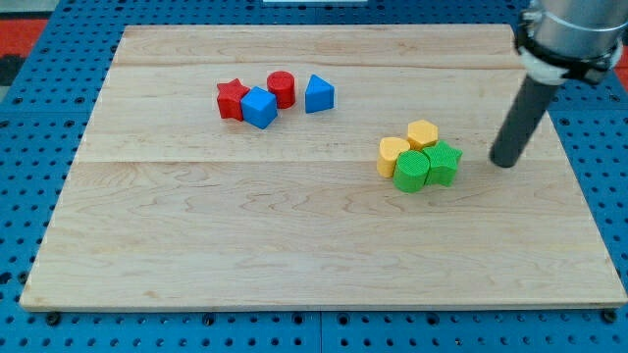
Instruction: Move the green circle close to the bottom center of the board
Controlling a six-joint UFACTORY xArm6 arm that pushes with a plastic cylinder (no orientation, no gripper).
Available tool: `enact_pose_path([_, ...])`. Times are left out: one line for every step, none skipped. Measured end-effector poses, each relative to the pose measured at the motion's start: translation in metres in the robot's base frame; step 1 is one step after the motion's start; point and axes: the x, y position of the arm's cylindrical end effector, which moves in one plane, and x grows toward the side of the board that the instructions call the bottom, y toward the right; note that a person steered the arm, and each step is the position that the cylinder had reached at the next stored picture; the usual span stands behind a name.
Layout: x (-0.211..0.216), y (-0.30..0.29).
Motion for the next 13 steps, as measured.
enact_pose_path([0.018,-0.056])
enact_pose_path([0.024,-0.128])
enact_pose_path([0.029,-0.207])
enact_pose_path([0.041,-0.259])
enact_pose_path([0.058,-0.242])
enact_pose_path([0.049,-0.302])
enact_pose_path([0.052,-0.337])
enact_pose_path([0.08,-0.32])
enact_pose_path([0.08,-0.306])
enact_pose_path([0.109,-0.317])
enact_pose_path([0.109,-0.252])
enact_pose_path([0.081,-0.278])
enact_pose_path([0.033,-0.266])
